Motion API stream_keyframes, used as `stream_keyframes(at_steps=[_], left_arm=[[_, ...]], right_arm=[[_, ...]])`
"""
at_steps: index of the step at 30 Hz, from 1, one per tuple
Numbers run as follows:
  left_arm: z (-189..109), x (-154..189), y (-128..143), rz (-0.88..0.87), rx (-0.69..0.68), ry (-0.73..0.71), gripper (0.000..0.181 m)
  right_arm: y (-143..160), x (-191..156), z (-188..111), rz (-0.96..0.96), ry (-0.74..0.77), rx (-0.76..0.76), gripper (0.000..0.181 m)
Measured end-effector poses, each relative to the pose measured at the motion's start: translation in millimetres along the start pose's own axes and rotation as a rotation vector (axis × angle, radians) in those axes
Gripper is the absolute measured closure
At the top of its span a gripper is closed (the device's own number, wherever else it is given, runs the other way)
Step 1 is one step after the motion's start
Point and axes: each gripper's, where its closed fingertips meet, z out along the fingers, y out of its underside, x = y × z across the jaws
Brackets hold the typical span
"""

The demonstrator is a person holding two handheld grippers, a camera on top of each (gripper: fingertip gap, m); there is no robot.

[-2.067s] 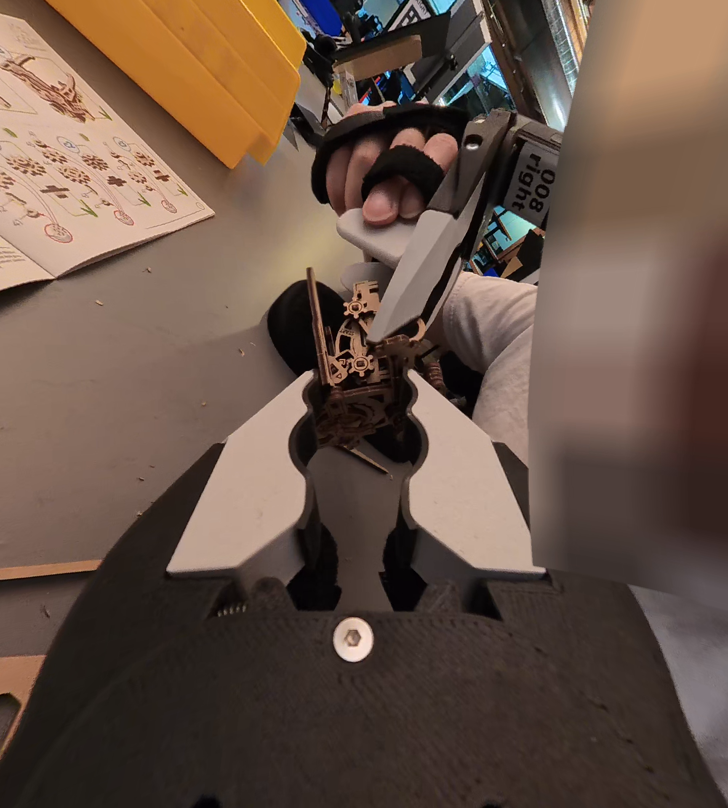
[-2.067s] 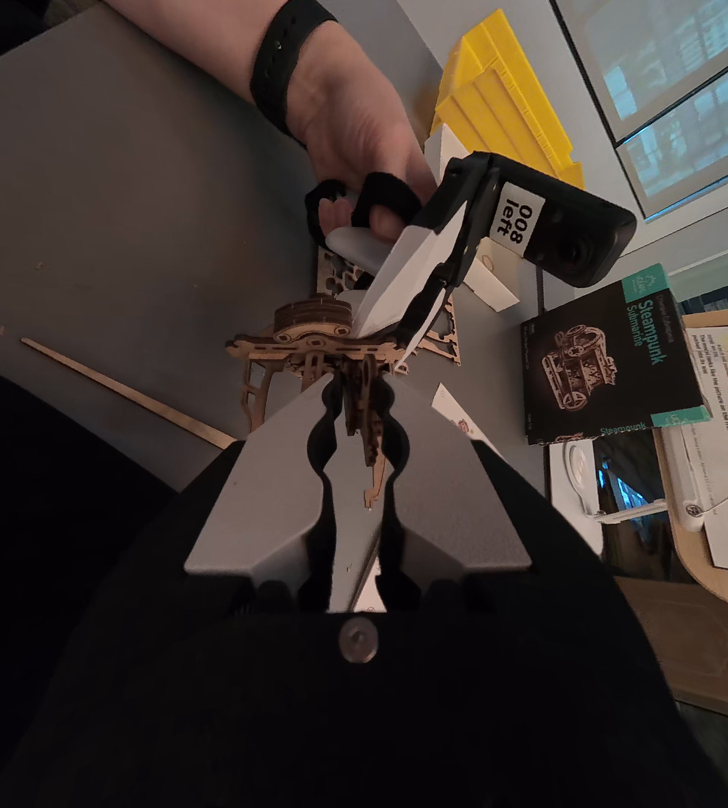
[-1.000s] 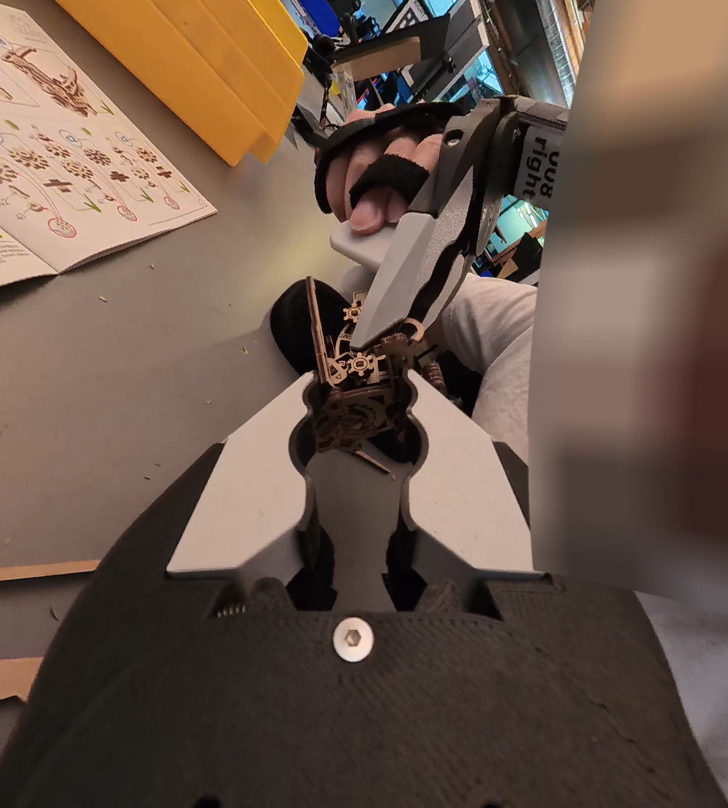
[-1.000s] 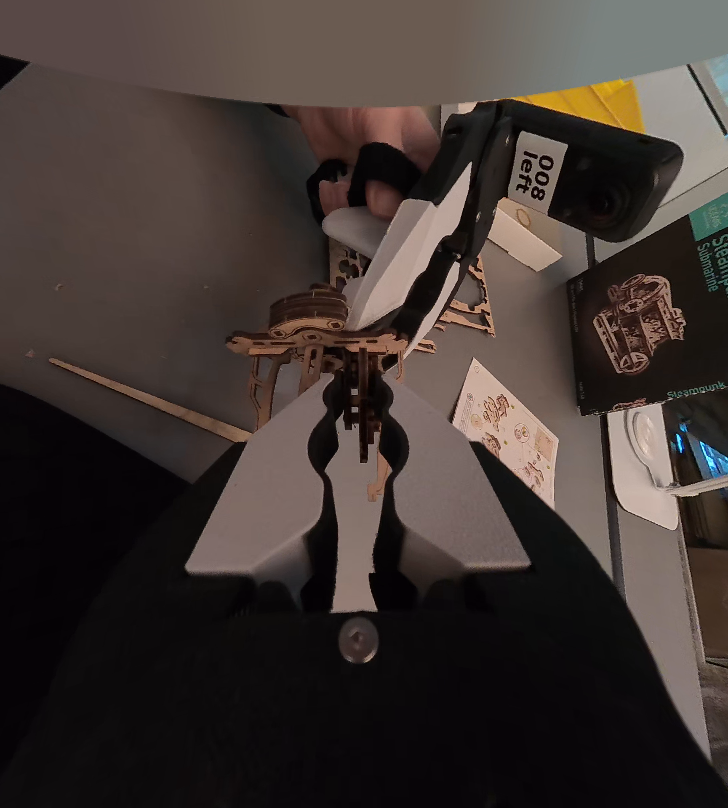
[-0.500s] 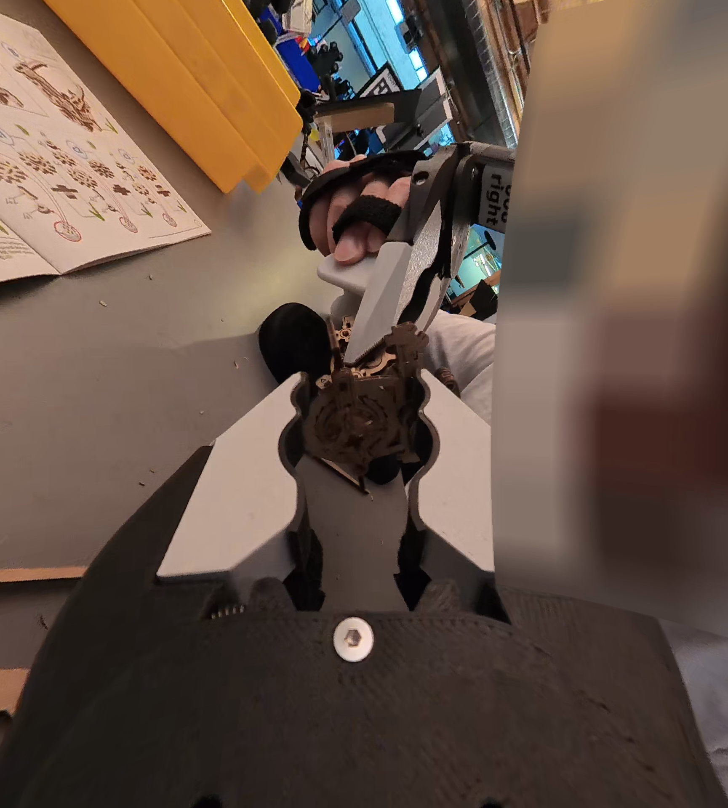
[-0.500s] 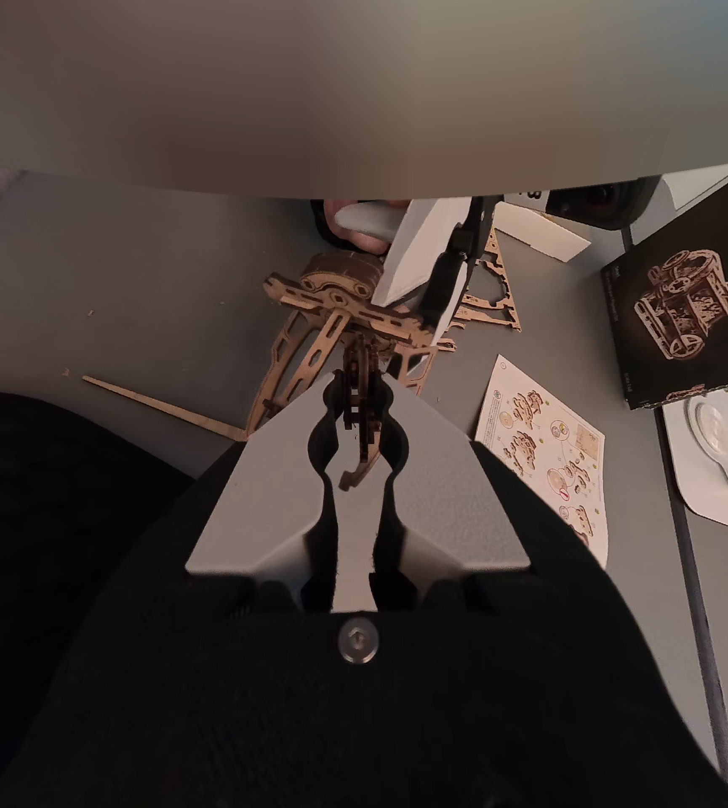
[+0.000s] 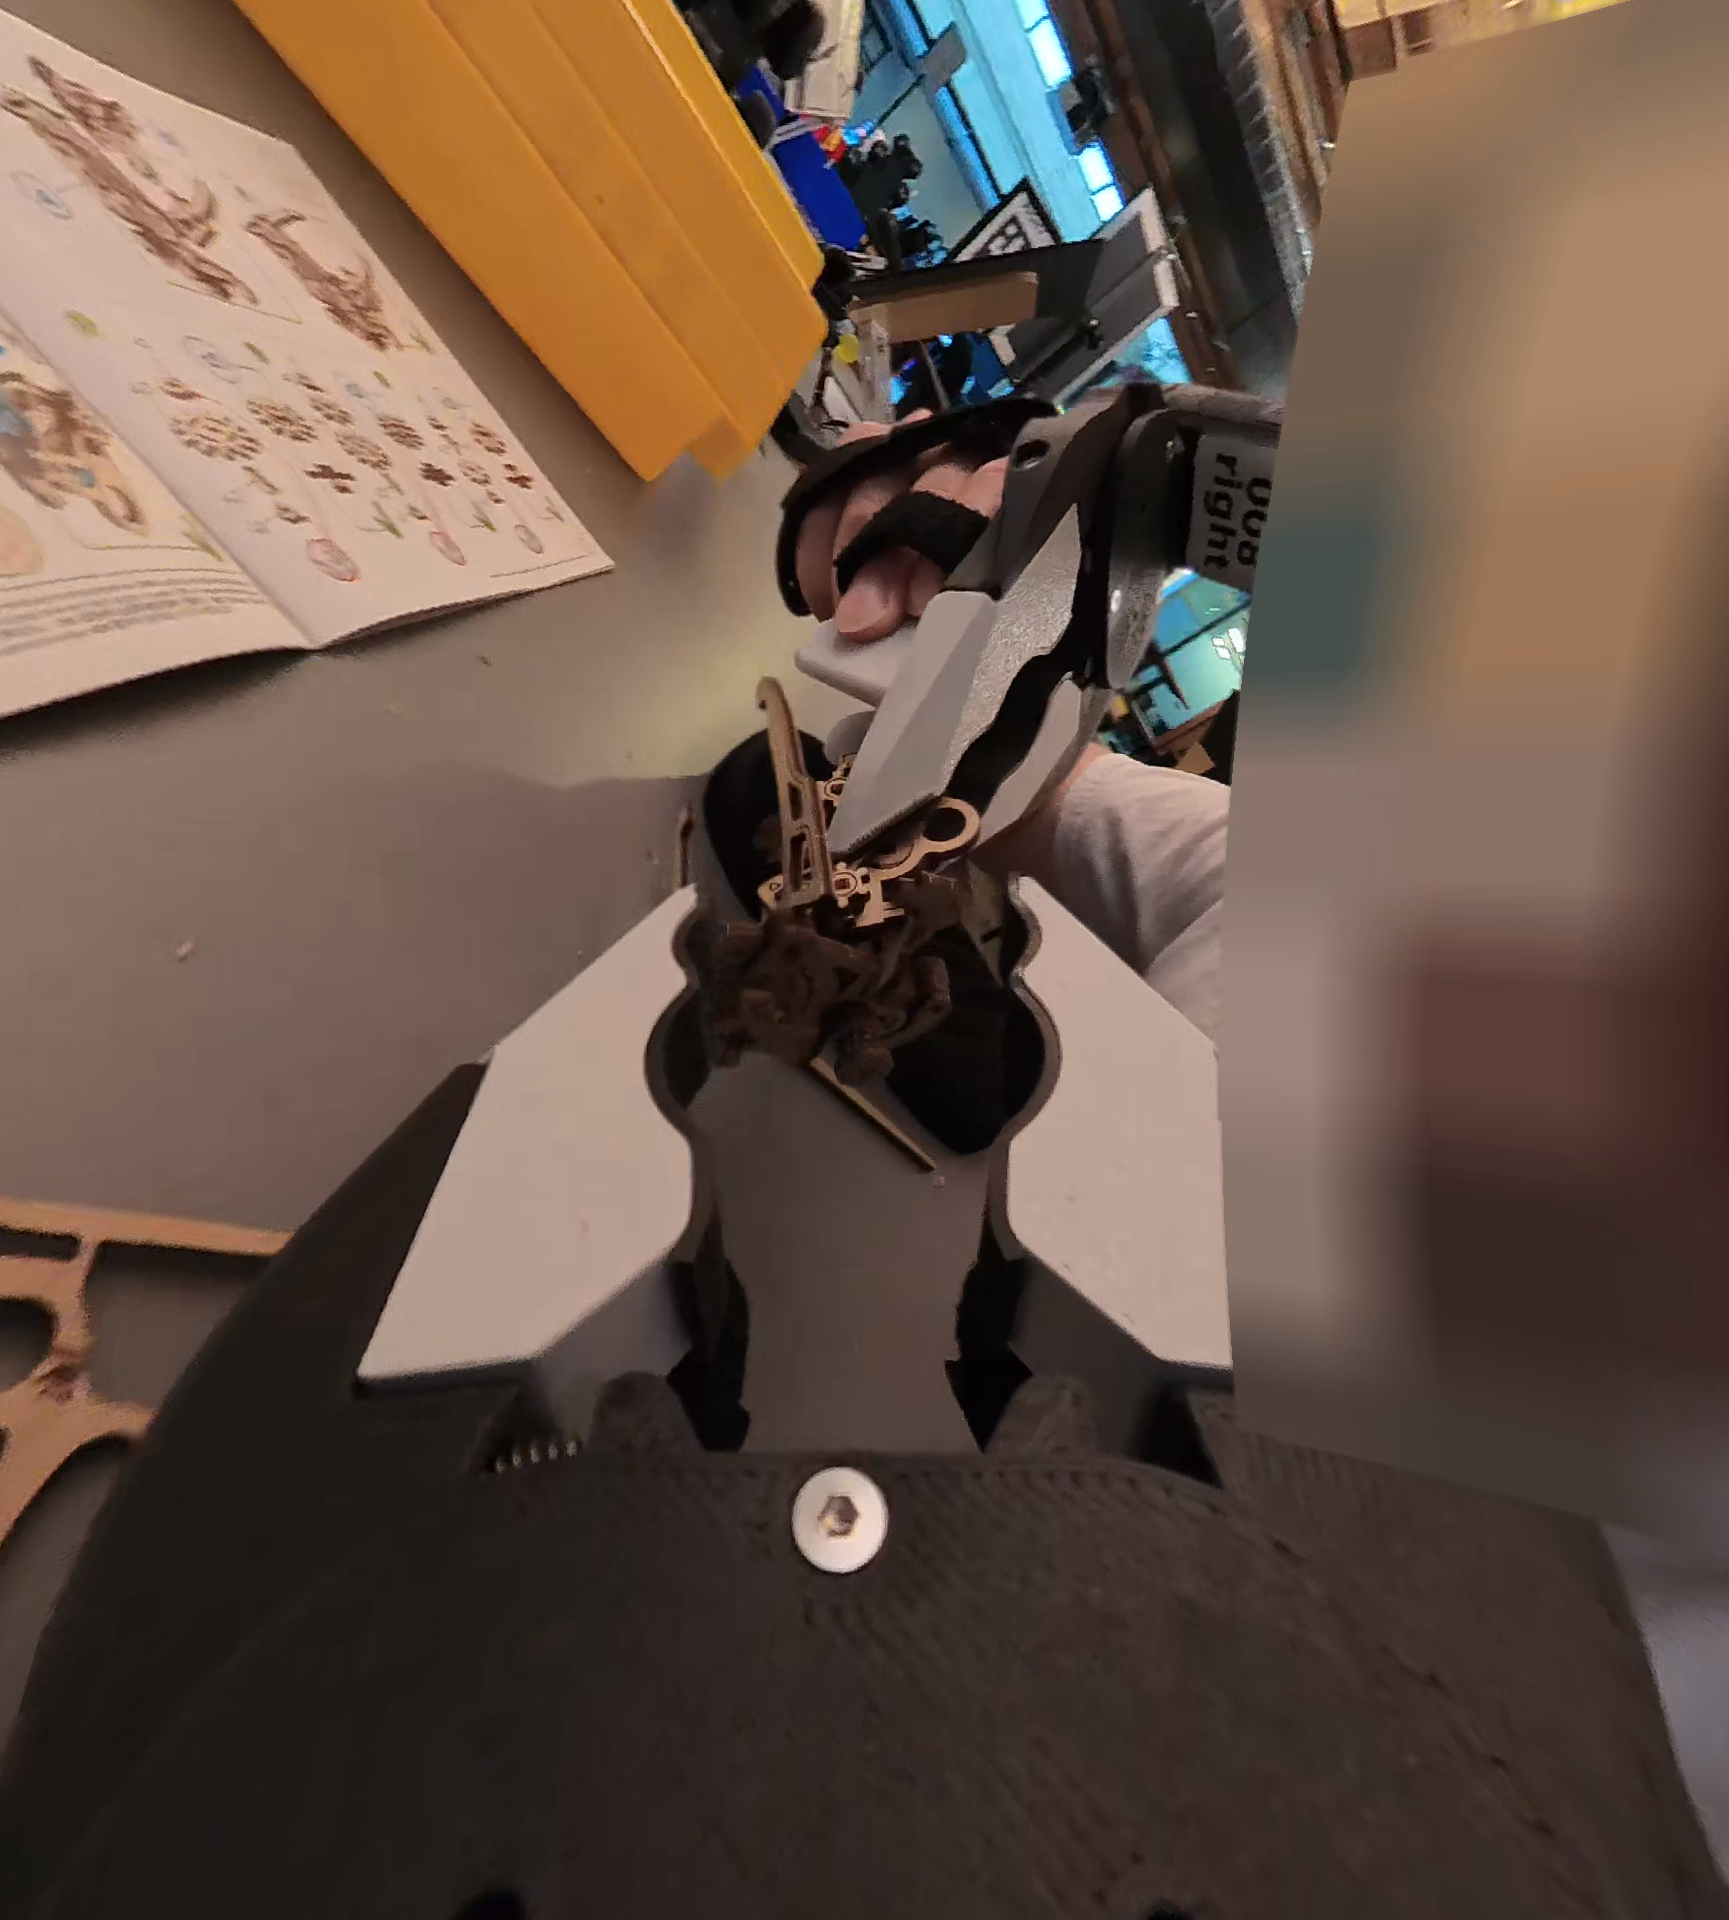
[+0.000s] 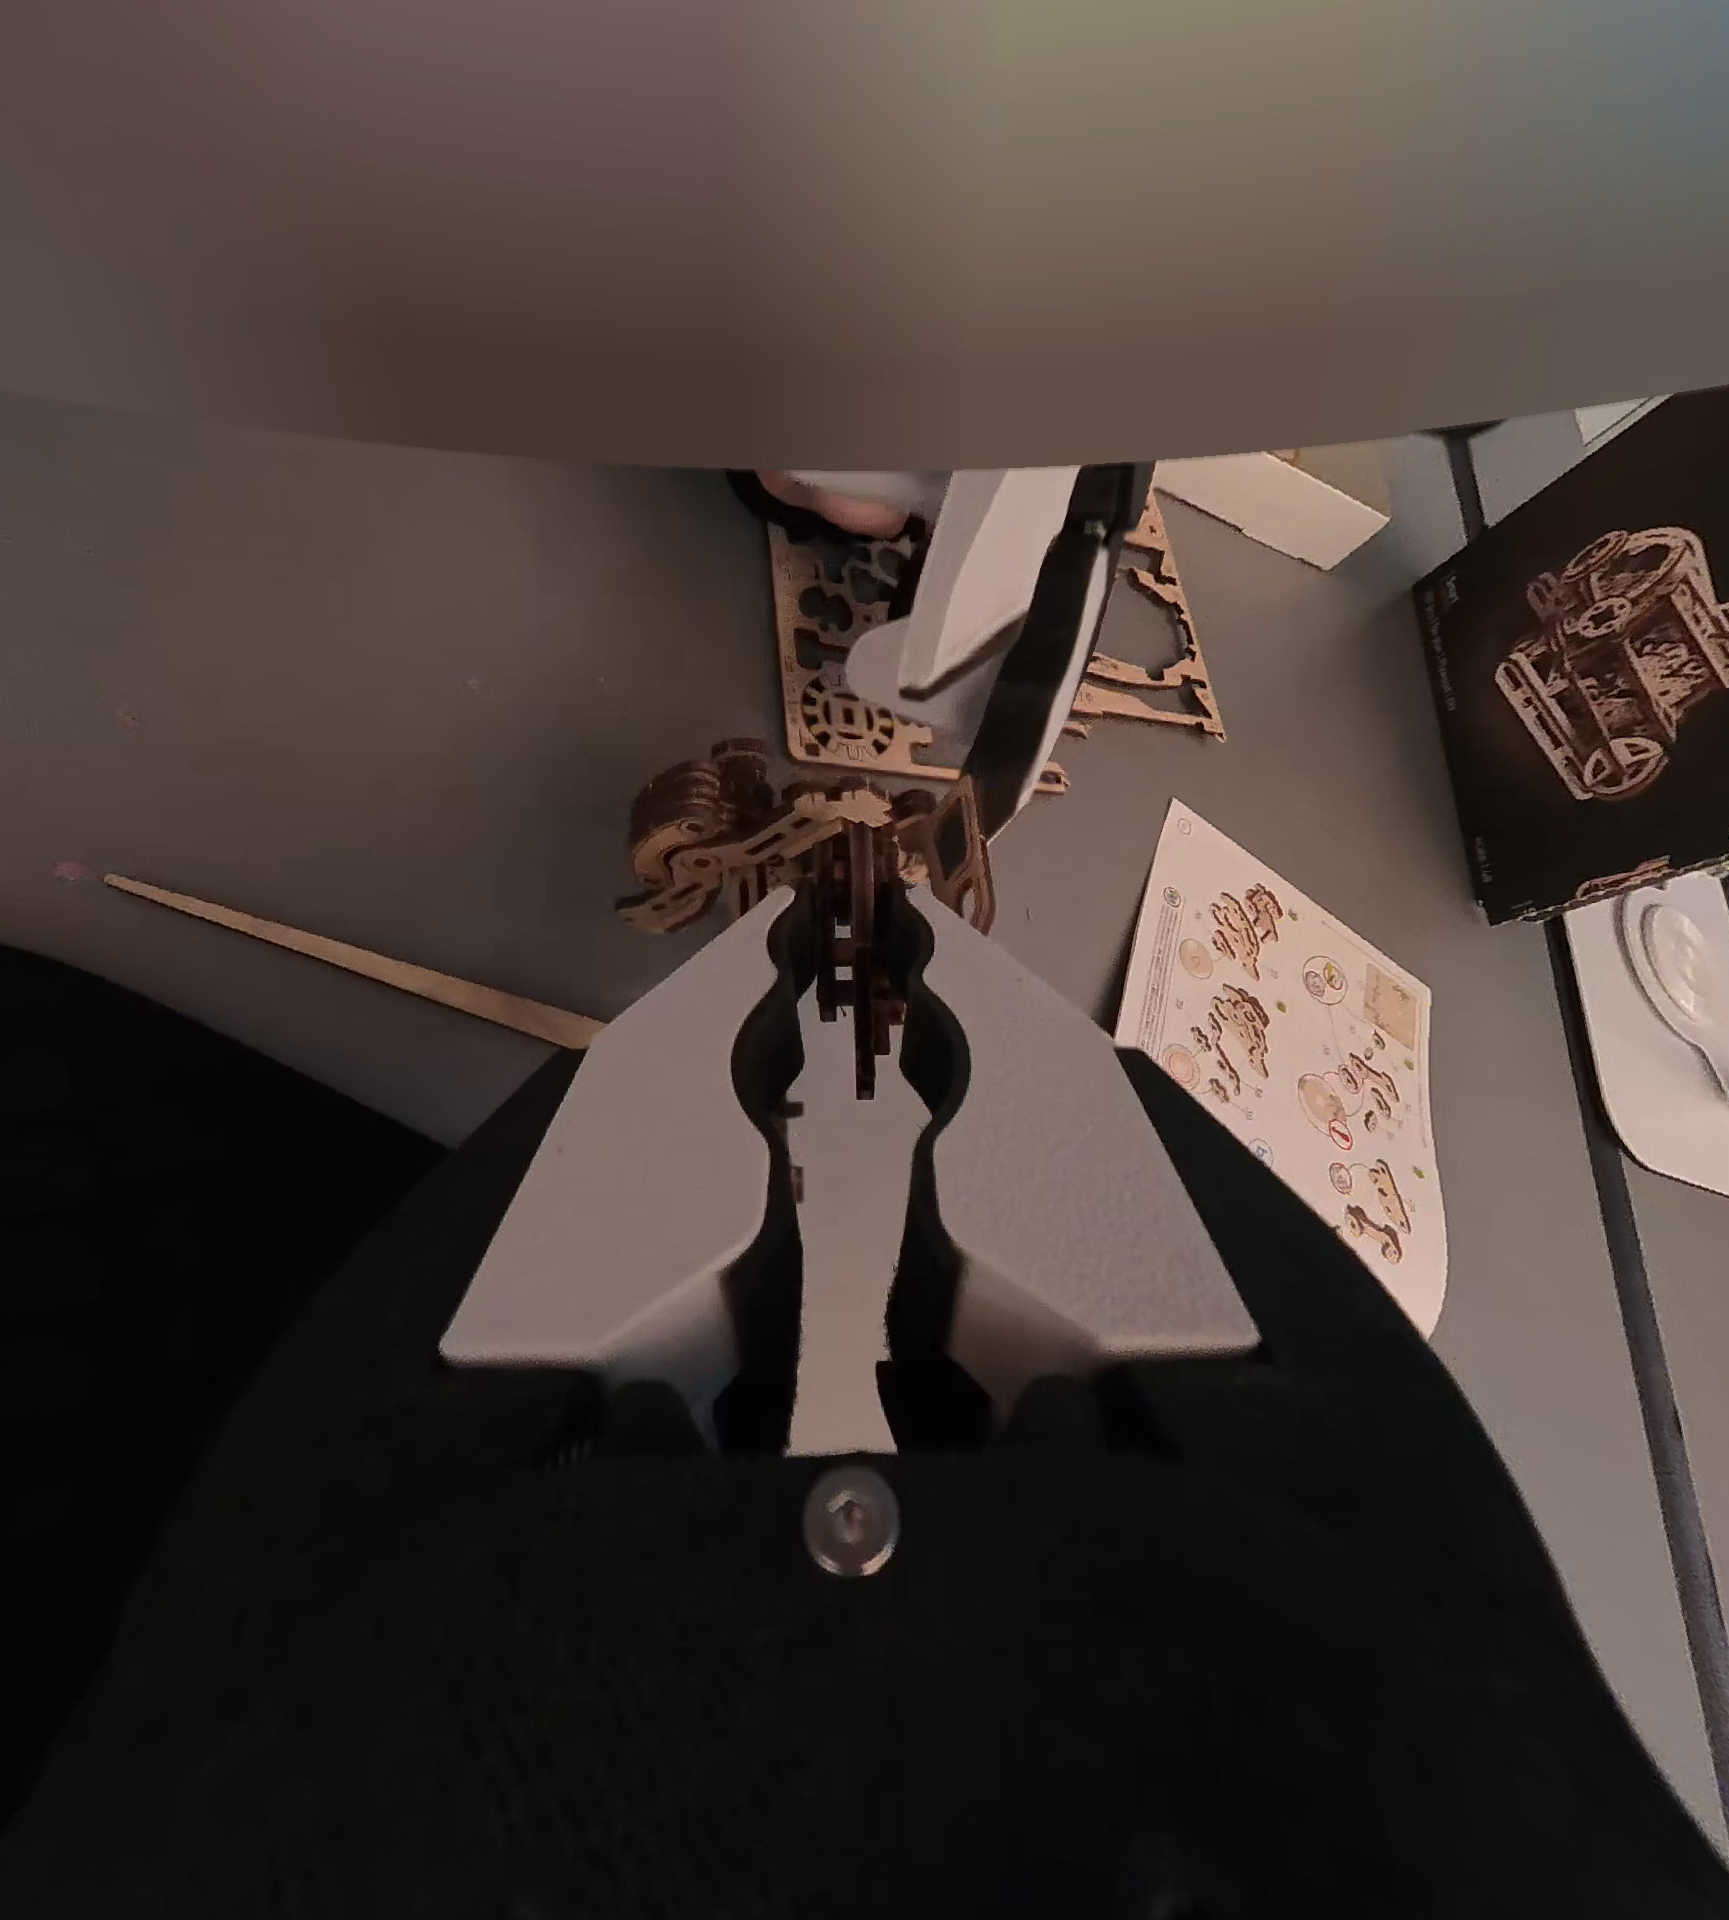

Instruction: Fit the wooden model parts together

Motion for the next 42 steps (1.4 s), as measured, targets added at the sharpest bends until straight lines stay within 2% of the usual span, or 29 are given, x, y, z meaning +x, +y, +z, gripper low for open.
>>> stream_keyframes(at_steps=[1, 5, 7, 12, 16, 18, 23, 30, 42], left_arm=[[-3.0, -3.2, 0.0, 0.007, -0.004, -0.031, 0.126], [-13.6, -15.4, 3.2, 0.104, -0.055, -0.191, 0.123], [-14.7, -21.4, 5.6, 0.189, -0.09, -0.276, 0.112], [-2.8, -35.3, 12.9, 0.204, -0.127, -0.323, 0.098], [3.1, -39.2, 8.5, 0.202, -0.093, -0.304, 0.103], [4.6, -34.0, 6.7, 0.202, -0.078, -0.26, 0.12], [3.7, -37.0, 3.0, 0.114, -0.038, -0.205, 0.12], [0.2, -41.0, 0.4, 0.021, -0.005, -0.181, 0.12], [-3.0, -45.3, -5.3, -0.132, 0.048, -0.128, 0.121]], right_arm=[[1.8, 0.7, 0.9, 0.002, 0.001, -0.004, 0.17], [4.5, 1.1, 3.5, 0.006, 0.006, 0.017, 0.17], [5.6, 2.1, 3.5, -0.013, 0.021, 0.026, 0.17], [7.7, 4.9, 3.5, -0.093, 0.084, 0.04, 0.17], [8.6, 8.1, 4.5, -0.121, 0.11, 0.037, 0.17], [10.8, 11.4, 4.1, -0.126, 0.131, 0.037, 0.17], [13.6, 19.2, 4.1, -0.15, 0.19, 0.029, 0.17], [19.9, 21.2, 7.6, -0.311, 0.288, -0.04, 0.17], [18.8, 30.1, 12.6, -0.233, 0.315, -0.029, 0.17]])
